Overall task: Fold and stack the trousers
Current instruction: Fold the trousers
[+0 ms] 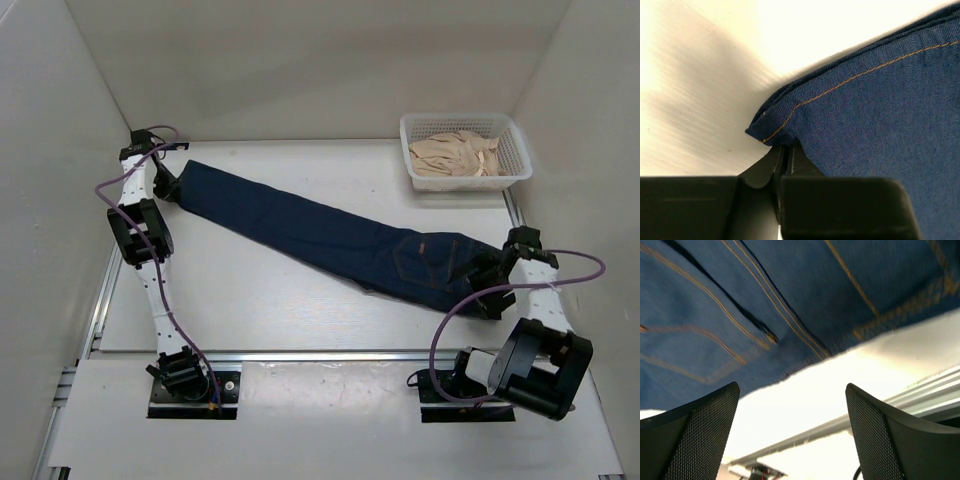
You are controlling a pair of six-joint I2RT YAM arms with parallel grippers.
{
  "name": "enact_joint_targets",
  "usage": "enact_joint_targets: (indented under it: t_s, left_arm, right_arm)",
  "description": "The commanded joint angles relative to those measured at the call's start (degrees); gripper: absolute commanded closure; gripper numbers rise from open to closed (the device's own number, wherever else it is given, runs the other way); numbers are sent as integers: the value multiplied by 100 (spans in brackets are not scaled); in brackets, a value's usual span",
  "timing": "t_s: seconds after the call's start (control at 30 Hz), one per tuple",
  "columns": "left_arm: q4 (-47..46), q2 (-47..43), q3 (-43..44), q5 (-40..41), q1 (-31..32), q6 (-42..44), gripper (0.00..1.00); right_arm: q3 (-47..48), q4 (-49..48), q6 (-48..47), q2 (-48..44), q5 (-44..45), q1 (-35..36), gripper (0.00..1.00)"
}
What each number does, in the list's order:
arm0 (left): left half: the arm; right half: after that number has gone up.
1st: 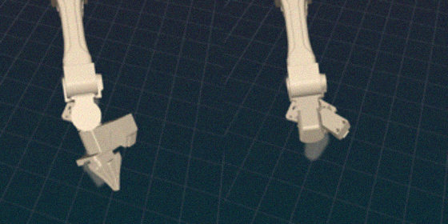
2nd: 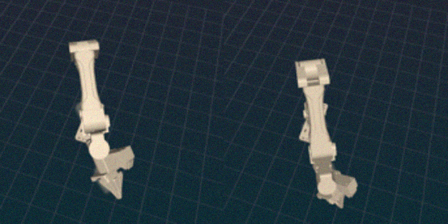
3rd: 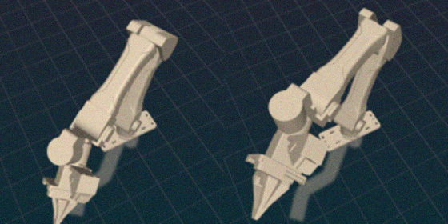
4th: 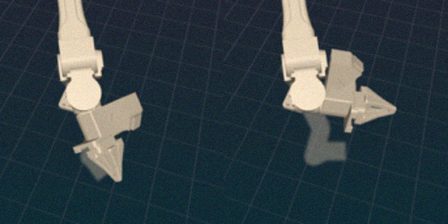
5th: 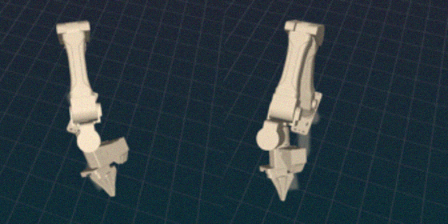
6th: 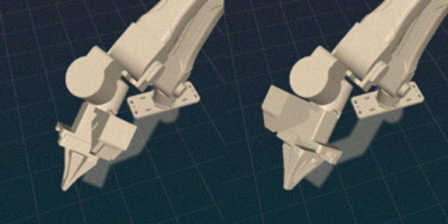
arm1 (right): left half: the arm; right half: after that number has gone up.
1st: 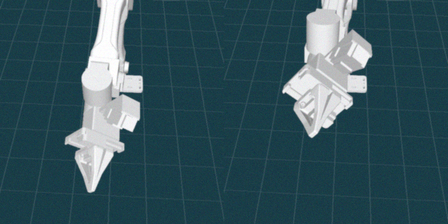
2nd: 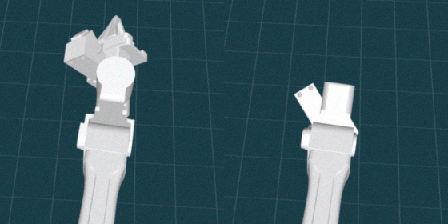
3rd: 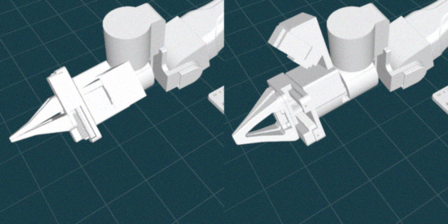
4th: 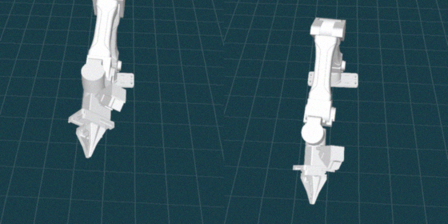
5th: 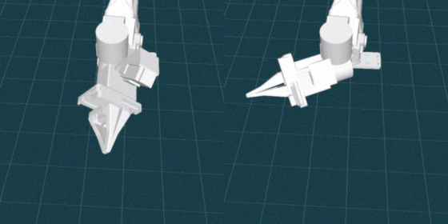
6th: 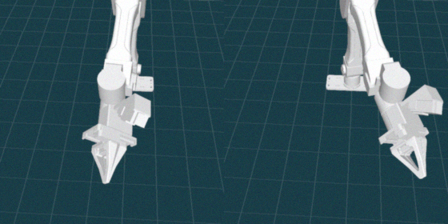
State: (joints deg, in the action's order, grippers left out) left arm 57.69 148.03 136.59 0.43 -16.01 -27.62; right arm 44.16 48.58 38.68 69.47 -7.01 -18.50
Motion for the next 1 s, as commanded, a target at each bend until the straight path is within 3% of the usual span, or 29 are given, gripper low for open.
enact_joint_targets:
  t_s: [0.0, 0.07, 0.23, 0.43, 0.5, 0.53, 0.57, 0.6, 0.63, 0.83, 0.97]
  left_arm:
    - [5, -10, -53, -157, 28, -41, 90]
    - [-125, -334, -412, 44, -25, -120, 90]
    - [-179, -556, -564, 45, -86, -174, 90]
    - [-179, -608, -678, -87, -139, -174, 90]
    - [-179, -608, -678, -139, -139, -174, 90]
    - [-179, -608, -678, -139, -139, -174, 90]
    - [-179, -660, -678, -139, -139, -174, 90]
    - [-179, -713, -730, -139, -139, -174, 90]
    - [-179, -714, -731, -139, -139, -174, 90]
    - [-179, -1258, -424, -262, -306, -323, 90]
    - [-110, -1802, -300, -368, -420, -323, 90]
  right_arm:
    - [-223, 196, 17, -311, -520, -66, 9]
    - [-433, 100, 70, -373, -679, -66, 9]
    - [-786, -1179, 447, 4, -758, -66, 11]
    - [-839, -2343, 676, 690, -22, 57, 25]
    - [-612, -2344, 615, 927, 330, 57, 43]
    - [-506, -2344, 554, 997, 401, 57, 56]
    - [-392, -2344, 501, 1059, 402, 57, 78]
    - [-138, -2283, 501, 1129, 480, 57, 92]
    - [12, -2283, 501, 1130, 550, 57, 100]
    - [2117, -1563, 317, 1419, 824, 57, 100]
    - [2817, -1237, 254, 1420, 885, 57, 100]
